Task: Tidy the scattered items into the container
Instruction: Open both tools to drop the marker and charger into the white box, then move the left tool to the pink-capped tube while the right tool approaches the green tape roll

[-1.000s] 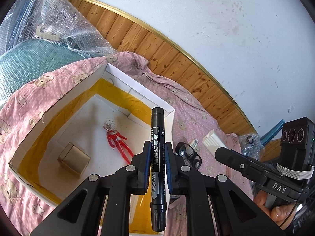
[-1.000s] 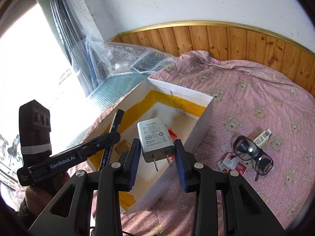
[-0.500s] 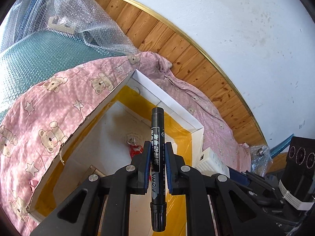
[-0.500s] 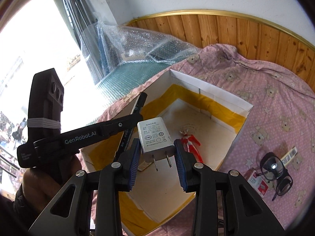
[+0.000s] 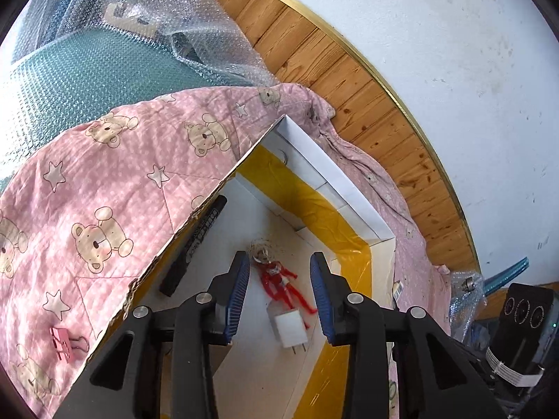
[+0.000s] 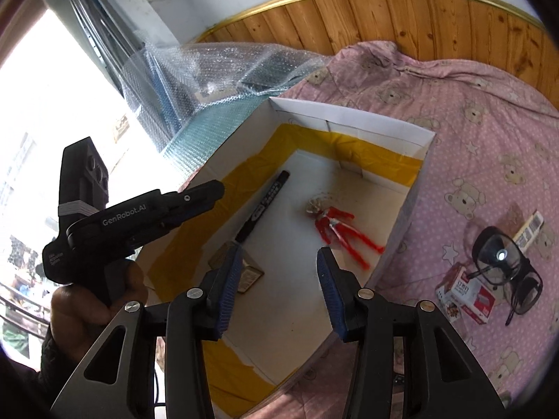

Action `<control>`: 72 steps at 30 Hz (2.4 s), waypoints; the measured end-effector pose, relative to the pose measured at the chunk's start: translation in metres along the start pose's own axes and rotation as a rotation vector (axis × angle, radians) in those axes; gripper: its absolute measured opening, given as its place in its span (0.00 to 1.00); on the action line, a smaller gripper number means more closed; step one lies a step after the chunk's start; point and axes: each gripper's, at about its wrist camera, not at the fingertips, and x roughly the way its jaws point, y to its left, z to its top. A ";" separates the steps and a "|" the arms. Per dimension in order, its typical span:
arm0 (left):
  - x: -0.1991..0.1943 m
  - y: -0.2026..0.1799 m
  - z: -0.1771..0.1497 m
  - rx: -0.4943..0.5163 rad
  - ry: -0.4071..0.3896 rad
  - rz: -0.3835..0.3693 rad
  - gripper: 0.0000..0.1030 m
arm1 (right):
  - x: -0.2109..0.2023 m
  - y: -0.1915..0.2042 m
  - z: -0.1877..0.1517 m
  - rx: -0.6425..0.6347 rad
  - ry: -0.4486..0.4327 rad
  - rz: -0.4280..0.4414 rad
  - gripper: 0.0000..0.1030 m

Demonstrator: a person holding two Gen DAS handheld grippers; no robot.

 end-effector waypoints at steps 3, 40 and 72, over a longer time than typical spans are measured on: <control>-0.012 -0.001 -0.003 0.002 -0.014 0.005 0.36 | -0.011 -0.003 -0.008 0.023 -0.010 0.008 0.47; -0.041 -0.085 -0.091 0.292 0.007 0.222 0.48 | -0.086 0.003 -0.070 0.064 -0.092 0.081 0.47; -0.006 -0.167 -0.143 0.454 0.117 0.148 0.48 | -0.133 -0.142 -0.176 0.371 -0.105 -0.062 0.47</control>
